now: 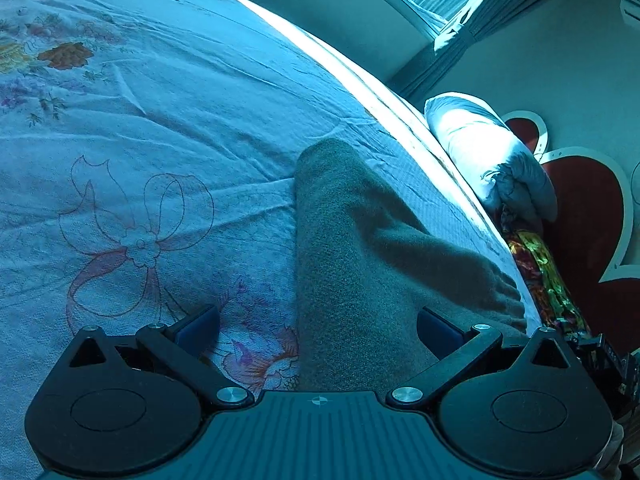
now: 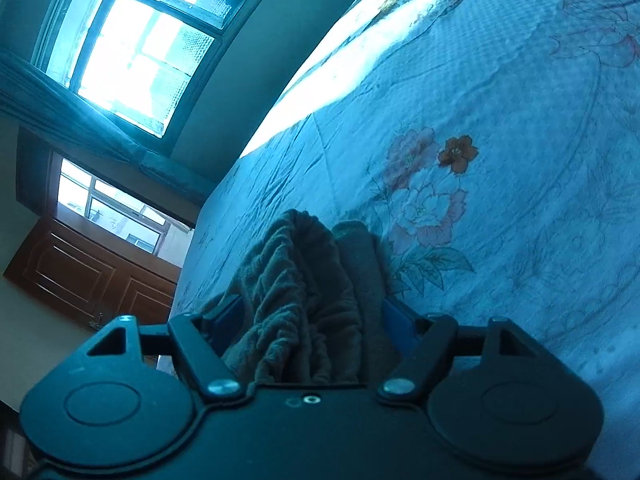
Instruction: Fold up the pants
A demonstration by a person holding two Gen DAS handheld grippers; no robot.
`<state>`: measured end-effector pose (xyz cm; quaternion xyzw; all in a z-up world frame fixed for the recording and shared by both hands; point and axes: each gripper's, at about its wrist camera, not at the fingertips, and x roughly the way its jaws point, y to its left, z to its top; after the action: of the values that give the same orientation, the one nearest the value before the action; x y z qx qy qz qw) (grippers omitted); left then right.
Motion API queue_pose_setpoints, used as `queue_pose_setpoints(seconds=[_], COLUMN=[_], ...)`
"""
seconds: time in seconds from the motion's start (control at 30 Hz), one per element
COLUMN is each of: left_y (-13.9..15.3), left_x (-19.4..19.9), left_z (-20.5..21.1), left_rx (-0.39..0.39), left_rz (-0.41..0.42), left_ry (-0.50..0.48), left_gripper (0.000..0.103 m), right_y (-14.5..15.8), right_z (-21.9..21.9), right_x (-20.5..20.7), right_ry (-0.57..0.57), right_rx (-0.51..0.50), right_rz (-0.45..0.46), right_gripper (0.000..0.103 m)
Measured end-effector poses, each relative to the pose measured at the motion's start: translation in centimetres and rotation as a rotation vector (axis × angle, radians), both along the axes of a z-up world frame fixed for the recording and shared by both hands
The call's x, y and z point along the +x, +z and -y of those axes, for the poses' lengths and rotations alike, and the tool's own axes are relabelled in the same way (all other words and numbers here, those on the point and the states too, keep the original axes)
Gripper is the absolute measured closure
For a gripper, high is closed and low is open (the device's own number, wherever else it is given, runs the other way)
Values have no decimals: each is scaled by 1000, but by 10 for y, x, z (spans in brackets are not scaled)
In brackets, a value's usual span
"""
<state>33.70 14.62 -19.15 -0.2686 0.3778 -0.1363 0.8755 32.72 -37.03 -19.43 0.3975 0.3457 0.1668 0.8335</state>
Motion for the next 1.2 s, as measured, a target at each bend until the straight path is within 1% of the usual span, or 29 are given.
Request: queue_pose_setpoints(seconds=[0.07, 0.1, 0.13, 0.2, 0.27, 0.3, 0.33, 0.4, 0.47, 0.5, 0.57, 0.67, 0.8, 0.9, 0.93, 0.97, 1.0, 1.07, 1.13, 1.17, 1.2], left_y=[-1, -2, -2, -2, -1, -1, 0, 2, 2, 3, 2, 1, 1, -1, -1, -1, 0, 7, 13, 12, 9], left_x=[1, 1, 2, 1, 1, 1, 1, 2, 3, 3, 3, 2, 0, -2, -3, -3, -3, -6, -10, -8, -4], left_z=[1, 2, 2, 2, 3, 3, 3, 4, 5, 6, 7, 5, 2, 2, 3, 5, 6, 7, 8, 8, 9], left_rx=[12, 16, 18, 22, 32, 35, 35, 40, 56, 65, 72, 62, 50, 44, 50, 56, 62, 66, 44, 37, 35], left_rz=[5, 7, 7, 8, 9, 9, 7, 2, -1, 0, 5, 9, 9, 16, 19, 20, 21, 42, 83, 72, 42], left_ry=[-10, -11, -11, -10, -20, -23, -25, -30, -38, -41, -45, -41, -52, -46, -44, -42, -40, -25, -33, -42, -55], left_gripper=[0, 0, 0, 0, 0, 0, 0, 0, 0, 0, 0, 0, 0, 0, 0, 0, 0, 0, 0, 0, 0], right_y=[-2, -6, -9, -11, -13, -9, -5, -5, -6, -6, -4, -6, -1, -10, -12, -12, -12, -4, 0, -5, -14], right_z=[-4, -7, -10, -14, -15, -15, -16, -18, -17, -16, -20, -16, -22, -24, -24, -24, -23, -16, -14, -11, -6], right_x=[5, 10, 13, 16, 16, 15, 13, 12, 11, 11, 17, 22, 12, 16, 18, 20, 21, 16, 9, 7, 8], right_ry=[23, 35, 47, 54, 52, 53, 58, 69, 76, 87, 112, 86, 79, 83, 87, 94, 97, 72, 67, 58, 47], right_rx=[-26, -27, -24, -36, -44, -54, -90, -148, -120, -104, -133, -103, -120, -93, -77, -60, -27, 0, -23, -34, -18], right_rz=[-4, -21, -26, -31, -45, -30, -20, -32, -48, -57, -74, -103, -70, -80, -83, -83, -75, -44, -23, -32, -49], right_gripper=[40, 43, 49, 51, 59, 63, 66, 68, 67, 64, 61, 59, 49, 47, 49, 56, 83, 86, 87, 87, 87])
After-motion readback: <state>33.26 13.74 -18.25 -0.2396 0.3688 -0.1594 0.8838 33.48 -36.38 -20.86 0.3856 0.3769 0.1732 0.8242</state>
